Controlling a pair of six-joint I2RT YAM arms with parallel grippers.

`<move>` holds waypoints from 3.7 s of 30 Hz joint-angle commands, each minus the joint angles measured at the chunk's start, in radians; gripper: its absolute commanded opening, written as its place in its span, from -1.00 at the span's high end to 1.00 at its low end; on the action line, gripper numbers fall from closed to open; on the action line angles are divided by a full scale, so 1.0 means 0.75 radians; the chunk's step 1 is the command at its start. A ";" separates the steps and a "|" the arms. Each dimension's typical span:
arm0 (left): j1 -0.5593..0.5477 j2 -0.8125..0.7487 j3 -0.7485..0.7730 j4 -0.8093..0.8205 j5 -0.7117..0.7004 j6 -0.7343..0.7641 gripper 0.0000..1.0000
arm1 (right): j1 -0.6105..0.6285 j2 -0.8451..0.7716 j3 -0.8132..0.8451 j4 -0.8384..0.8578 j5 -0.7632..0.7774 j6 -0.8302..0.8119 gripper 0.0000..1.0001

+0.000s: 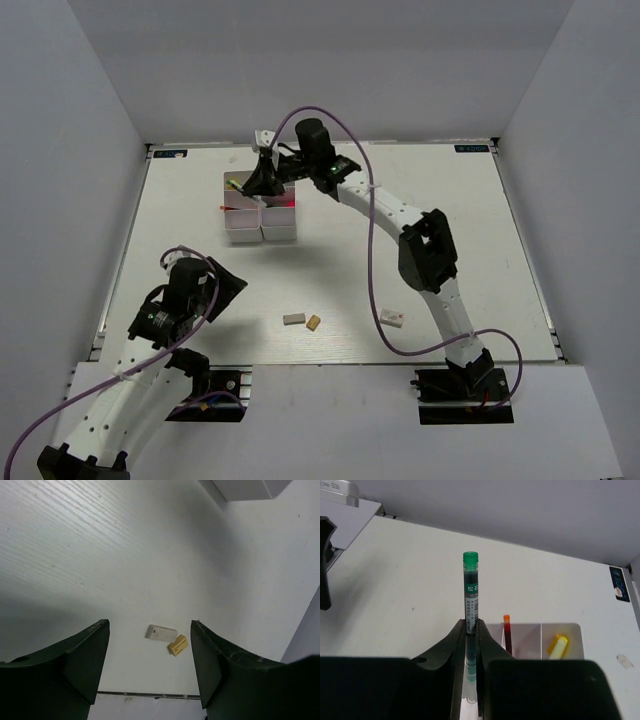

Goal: Sort the stationery into containers
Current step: Place the stationery into the container, then grab a piece of stationery with the left arm

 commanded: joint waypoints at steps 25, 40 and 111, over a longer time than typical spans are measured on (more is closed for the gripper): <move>-0.003 0.029 0.043 -0.100 0.133 0.006 -0.52 | 0.060 0.428 0.170 0.775 0.213 0.005 1.00; -0.003 0.285 0.106 0.180 0.399 0.455 -0.63 | 0.027 0.054 -0.236 0.941 0.237 0.083 -0.28; -0.858 1.641 0.792 -0.036 0.106 1.264 0.53 | -0.809 -1.039 -1.311 -0.366 0.106 0.197 -0.19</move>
